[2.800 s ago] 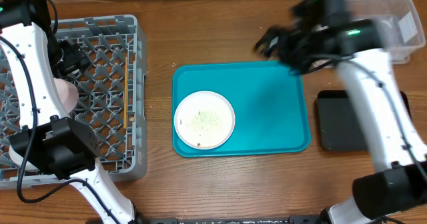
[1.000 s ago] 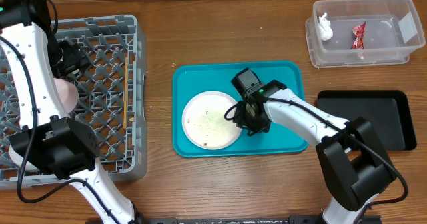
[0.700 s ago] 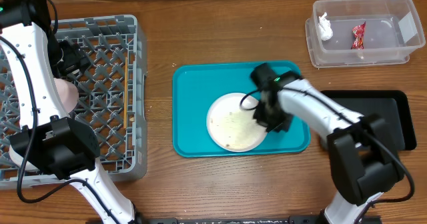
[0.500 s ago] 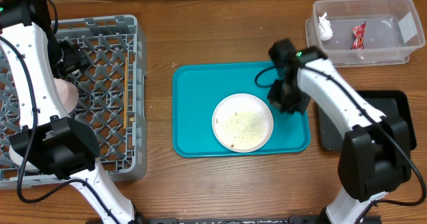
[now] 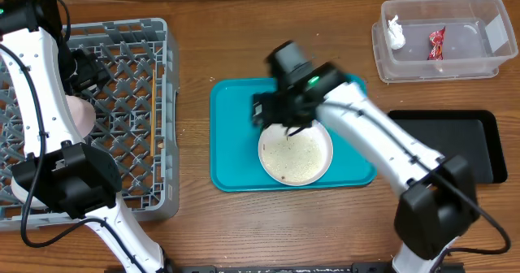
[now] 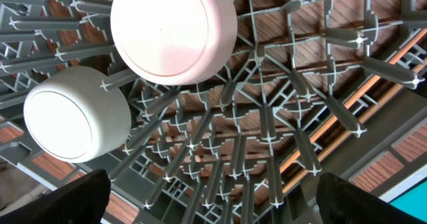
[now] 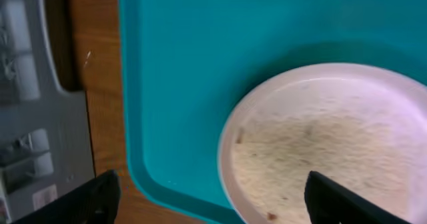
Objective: Sort waste into correct bins and load items into the dishwasher
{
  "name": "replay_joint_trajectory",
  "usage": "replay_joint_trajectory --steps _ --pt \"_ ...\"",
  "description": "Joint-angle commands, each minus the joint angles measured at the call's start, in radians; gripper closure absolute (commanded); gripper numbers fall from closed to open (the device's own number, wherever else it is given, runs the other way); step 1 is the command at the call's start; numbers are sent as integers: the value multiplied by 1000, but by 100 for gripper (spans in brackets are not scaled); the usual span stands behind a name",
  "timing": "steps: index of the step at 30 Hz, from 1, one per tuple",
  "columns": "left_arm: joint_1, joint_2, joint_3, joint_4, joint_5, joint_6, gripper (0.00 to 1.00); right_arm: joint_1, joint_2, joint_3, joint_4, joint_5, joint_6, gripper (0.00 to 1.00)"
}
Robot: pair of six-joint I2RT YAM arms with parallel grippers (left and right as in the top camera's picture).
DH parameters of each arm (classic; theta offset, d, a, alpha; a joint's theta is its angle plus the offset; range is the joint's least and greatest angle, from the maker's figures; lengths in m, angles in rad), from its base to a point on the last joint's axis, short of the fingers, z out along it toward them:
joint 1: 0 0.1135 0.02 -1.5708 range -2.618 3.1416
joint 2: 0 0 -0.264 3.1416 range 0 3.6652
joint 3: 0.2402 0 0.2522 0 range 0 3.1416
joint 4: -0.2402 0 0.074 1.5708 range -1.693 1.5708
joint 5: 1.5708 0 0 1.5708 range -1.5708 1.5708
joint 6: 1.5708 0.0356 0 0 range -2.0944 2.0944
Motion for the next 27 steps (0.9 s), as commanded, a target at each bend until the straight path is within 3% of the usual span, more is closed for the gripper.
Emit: replay_joint_trajectory --steps 1,3,8,11,13,20,27 --pt "-2 -18 20 0 -13 8 0 104 20 -35 20 177 107 8" --pt "-2 -18 20 0 -13 8 0 159 51 -36 19 252 136 8" --pt "-2 -18 20 0 -13 8 0 230 122 -36 20 327 137 27" --pt "-2 -18 20 0 -13 8 0 256 180 -36 23 333 165 49" --pt "-2 -17 20 0 -13 8 0 265 206 -36 14 334 164 59" --pt "-2 -18 20 0 -13 8 0 266 224 -36 11 334 164 75" --pt "-2 -18 20 0 -13 8 0 266 229 -81 32 341 169 81"
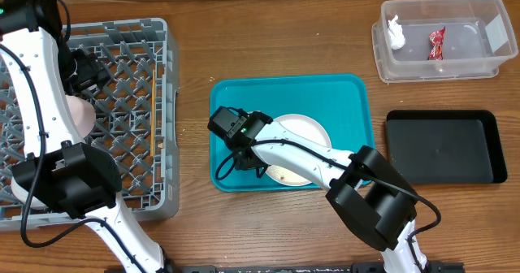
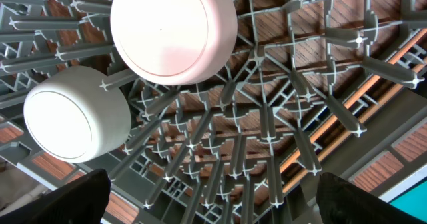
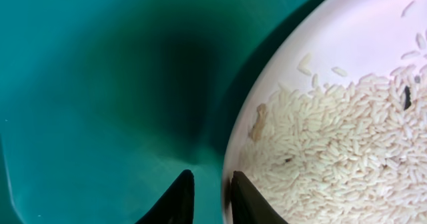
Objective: Sort waste into correct bins and load items into the dishwasher
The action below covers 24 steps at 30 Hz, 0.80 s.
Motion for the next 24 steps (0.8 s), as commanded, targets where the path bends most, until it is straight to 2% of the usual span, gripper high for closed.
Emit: replay_joint_trajectory --steps 1,5,10,24 --pt "-2 -17 20 0 -13 8 0 3 1 -38 10 15 10 83" --pt "-2 -18 20 0 -13 8 0 3 1 -42 0 16 20 85" --pt "-2 -18 20 0 -13 8 0 3 1 -41 -2 35 20 96" --pt "-2 -18 20 0 -13 8 0 -53 1 115 -237 201 16 96"
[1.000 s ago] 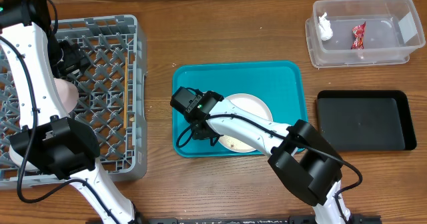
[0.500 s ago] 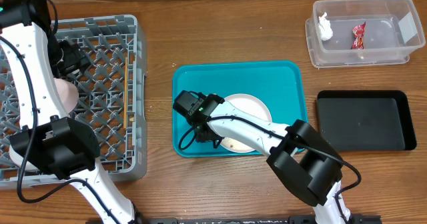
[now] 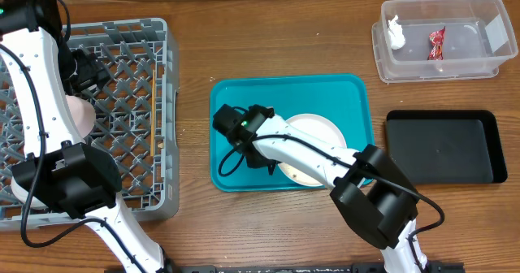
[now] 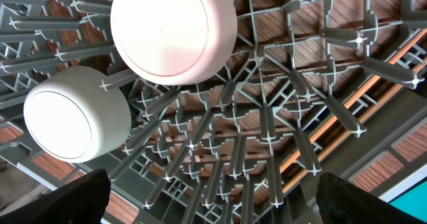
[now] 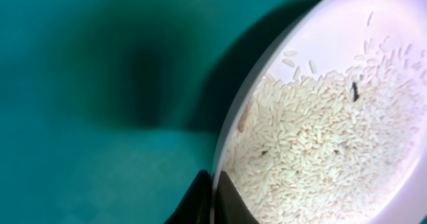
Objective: Sort waste into correct bins and load items into the dishwasher
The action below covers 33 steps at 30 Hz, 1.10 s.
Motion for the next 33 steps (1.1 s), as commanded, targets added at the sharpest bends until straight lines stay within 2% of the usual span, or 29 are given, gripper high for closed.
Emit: replay_joint_trajectory --steps 1,14,23,27,33 --pt "-2 -18 20 0 -13 8 0 -42 1 59 -29 63 11 96" --pt "-2 -17 20 0 -13 8 0 -200 1 101 -200 145 50 96" --pt "-4 -18 20 0 -13 8 0 -369 0 316 -345 159 48 96" --pt "-4 -18 20 0 -13 8 0 -465 -1 403 -378 113 49 96" --pt "-4 -18 20 0 -13 8 0 -665 -5 460 -385 -77 46 96"
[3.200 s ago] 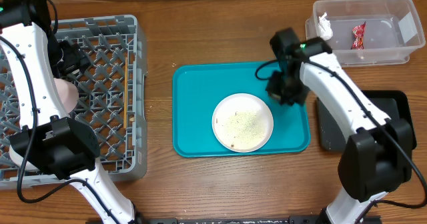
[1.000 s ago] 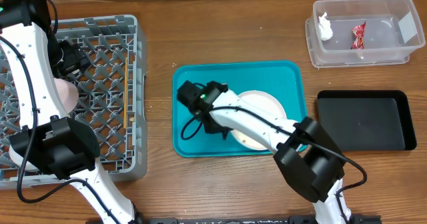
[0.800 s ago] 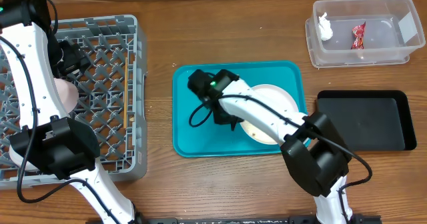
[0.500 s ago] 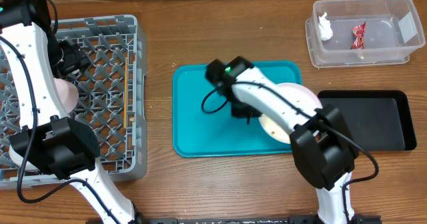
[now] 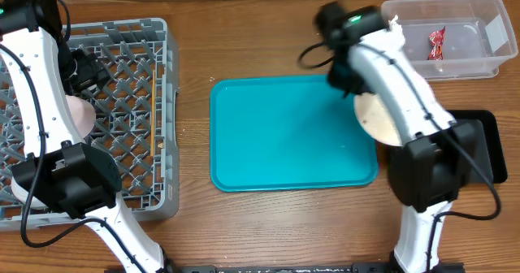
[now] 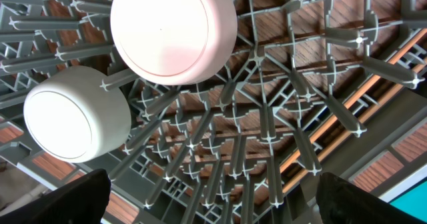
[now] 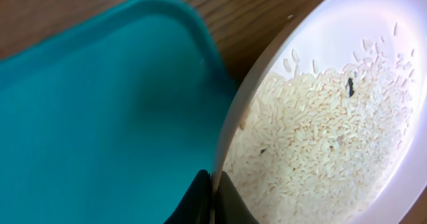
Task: Sort waste into correct bins and load items into the dishwasher
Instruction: 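Lift the plate and carry it right over the black tray, then tip the plate to pour the rice onto the black tray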
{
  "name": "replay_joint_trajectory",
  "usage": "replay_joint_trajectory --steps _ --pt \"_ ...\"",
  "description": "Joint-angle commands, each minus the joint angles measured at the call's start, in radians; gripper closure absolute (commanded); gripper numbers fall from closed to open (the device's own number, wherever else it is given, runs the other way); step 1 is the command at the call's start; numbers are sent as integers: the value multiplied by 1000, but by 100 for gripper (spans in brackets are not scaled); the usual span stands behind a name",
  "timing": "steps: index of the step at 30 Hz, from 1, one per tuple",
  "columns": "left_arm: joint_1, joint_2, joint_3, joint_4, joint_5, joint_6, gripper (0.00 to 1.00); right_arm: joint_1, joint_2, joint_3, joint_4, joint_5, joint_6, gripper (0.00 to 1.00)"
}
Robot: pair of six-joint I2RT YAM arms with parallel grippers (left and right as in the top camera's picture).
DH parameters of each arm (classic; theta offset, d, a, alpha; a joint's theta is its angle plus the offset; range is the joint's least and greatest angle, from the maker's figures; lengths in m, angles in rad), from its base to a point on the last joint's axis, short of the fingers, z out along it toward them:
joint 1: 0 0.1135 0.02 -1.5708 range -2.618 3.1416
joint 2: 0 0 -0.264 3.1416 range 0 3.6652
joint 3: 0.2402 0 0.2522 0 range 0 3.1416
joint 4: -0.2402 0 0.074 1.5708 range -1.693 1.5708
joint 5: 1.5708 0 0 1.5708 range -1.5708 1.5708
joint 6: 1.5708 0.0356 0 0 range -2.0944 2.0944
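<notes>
A white plate (image 7: 320,131) carrying loose rice is held tilted by its rim in my right gripper (image 7: 215,184), which is shut on it. In the overhead view the plate (image 5: 376,120) hangs over the right edge of the teal tray (image 5: 284,135), between that tray and the black tray (image 5: 479,143). My left gripper (image 6: 210,201) stands open over the grey dish rack (image 5: 122,37), holding nothing. A pink bowl (image 6: 173,31) and a white bowl (image 6: 77,114) sit upside down in the rack.
A clear bin (image 5: 443,37) at the back right holds a white crumpled scrap and a red wrapper. The black tray lies at the right edge of the wooden table. The rack fills the left side.
The plate was on the teal tray with my right gripper shut on its left rim. It is now off the tray, held over the tray's right edge. The left arm has not moved.
My right gripper was open above the plate on the teal tray. Then its fingers straddled the plate's left rim, and after that they were shut on it. Now the plate hangs at the tray's right edge, leaving the tray bare. The left gripper stayed open over the rack.
</notes>
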Motion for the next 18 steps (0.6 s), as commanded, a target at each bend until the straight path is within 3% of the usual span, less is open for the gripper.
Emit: replay_joint_trajectory --steps 1,18 --pt "-4 -18 20 0 -13 8 0 -129 -8 34 1 -144 -2 96" --pt "-4 -18 20 0 -13 8 0 -602 -8 34 34 -703 -265 96"
